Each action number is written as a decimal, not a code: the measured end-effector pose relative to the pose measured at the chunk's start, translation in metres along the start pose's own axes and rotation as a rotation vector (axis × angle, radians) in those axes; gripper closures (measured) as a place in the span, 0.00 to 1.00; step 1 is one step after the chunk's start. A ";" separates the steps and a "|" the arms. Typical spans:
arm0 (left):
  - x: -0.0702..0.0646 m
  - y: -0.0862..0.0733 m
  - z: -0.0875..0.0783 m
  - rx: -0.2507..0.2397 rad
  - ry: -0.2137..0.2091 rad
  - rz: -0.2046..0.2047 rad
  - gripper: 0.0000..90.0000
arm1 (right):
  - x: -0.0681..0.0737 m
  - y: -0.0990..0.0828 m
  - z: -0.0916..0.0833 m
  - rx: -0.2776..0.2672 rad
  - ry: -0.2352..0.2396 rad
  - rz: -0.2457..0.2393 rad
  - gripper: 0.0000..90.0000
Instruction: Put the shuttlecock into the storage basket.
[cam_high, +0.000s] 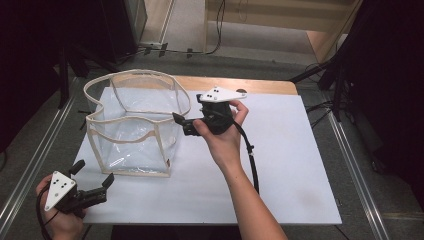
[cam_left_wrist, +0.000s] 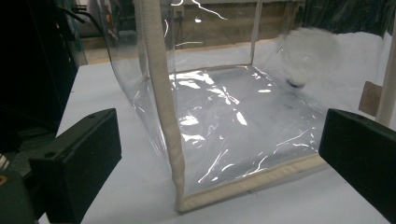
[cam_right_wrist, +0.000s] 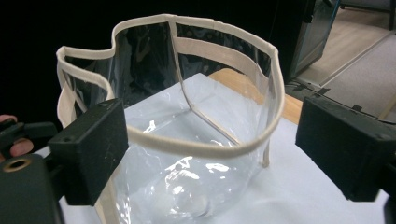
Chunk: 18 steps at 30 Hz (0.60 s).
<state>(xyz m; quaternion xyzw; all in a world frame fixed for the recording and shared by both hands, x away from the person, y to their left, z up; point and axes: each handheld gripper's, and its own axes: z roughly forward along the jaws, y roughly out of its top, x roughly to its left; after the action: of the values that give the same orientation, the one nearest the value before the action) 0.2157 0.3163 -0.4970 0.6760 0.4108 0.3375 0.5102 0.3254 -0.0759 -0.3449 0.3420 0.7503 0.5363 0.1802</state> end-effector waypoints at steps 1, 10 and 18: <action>0.000 0.000 0.000 0.000 -0.001 0.001 0.00 | -0.001 -0.002 -0.002 0.003 0.001 -0.002 0.02; 0.000 0.000 0.000 0.001 -0.002 0.004 0.00 | -0.009 -0.026 -0.021 -0.009 -0.007 -0.024 0.00; -0.001 0.000 0.000 0.002 -0.001 0.008 0.00 | -0.017 -0.048 -0.035 0.000 -0.029 -0.009 0.00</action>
<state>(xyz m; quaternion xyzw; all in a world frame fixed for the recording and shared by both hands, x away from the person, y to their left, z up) 0.2155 0.3156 -0.4971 0.6783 0.4081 0.3390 0.5084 0.2999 -0.1211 -0.3786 0.3464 0.7492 0.5304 0.1933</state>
